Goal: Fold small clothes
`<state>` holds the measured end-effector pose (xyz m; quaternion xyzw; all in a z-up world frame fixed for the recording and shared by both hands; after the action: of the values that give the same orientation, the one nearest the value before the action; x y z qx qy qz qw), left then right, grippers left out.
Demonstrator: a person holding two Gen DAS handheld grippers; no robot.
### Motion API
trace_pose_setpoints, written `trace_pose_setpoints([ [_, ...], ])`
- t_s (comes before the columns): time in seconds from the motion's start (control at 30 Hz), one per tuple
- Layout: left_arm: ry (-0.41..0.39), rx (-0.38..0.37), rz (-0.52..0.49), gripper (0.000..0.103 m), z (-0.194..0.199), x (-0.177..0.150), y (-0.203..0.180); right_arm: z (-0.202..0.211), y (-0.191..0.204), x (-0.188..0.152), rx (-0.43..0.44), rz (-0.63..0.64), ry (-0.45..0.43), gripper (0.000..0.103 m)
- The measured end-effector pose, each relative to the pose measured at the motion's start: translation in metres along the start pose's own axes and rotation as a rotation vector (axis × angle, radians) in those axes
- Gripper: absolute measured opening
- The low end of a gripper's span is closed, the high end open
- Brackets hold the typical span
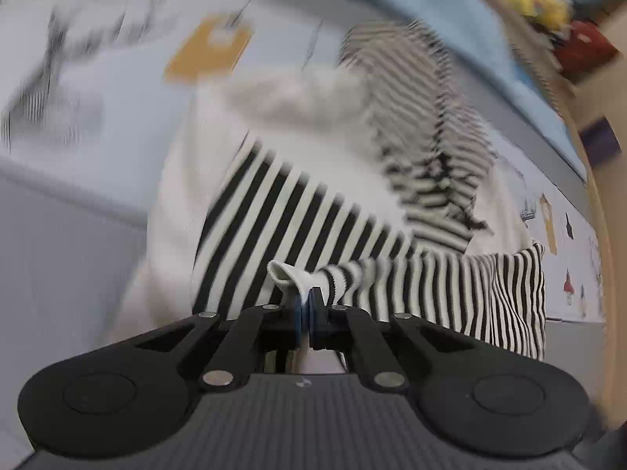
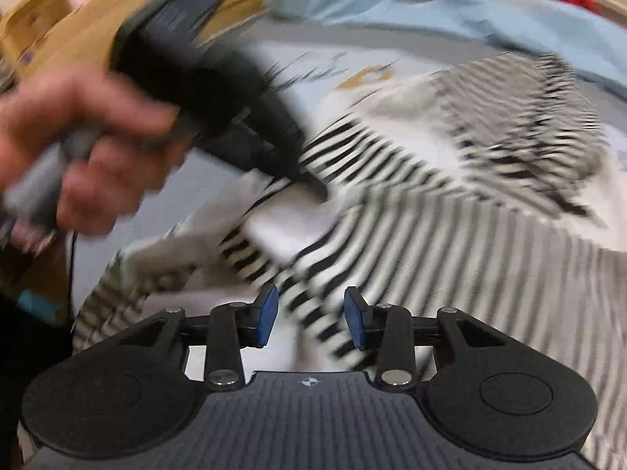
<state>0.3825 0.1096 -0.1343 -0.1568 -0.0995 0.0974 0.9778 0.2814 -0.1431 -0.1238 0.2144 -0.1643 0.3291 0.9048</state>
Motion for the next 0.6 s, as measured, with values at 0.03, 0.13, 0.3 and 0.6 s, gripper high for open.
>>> trace_pose_setpoints([
  [0.03, -0.04, -0.024, -0.032, 0.003, 0.009, 0.0, -0.006, 0.008, -0.009, 0.001, -0.017, -0.032, -0.025, 0.04],
  [0.13, -0.161, -0.073, -0.095, 0.003, 0.034, -0.001, -0.018, 0.034, -0.045, -0.002, -0.111, -0.188, -0.119, 0.04],
  [0.3, -0.204, -0.13, -0.053, 0.003, 0.048, -0.009, -0.016, 0.045, -0.114, -0.029, -0.351, -0.529, -0.07, 0.04],
  [0.6, -0.092, 0.103, -0.065, 0.005, 0.032, -0.014, -0.018, 0.057, -0.166, -0.074, -0.439, -0.843, -0.036, 0.04],
])
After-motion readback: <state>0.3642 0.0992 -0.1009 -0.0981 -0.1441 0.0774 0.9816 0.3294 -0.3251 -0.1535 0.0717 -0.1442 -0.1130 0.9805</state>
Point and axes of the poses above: each gripper's, at about its wrist camera, not at the fingertips, and z roughly against the way its jaws point, y to its left, x to its top, the point moved 2 cm from there along -z, roughly the way its jaws point, and after that the axes turned 12 degrees about y, right-handed, at the moved point
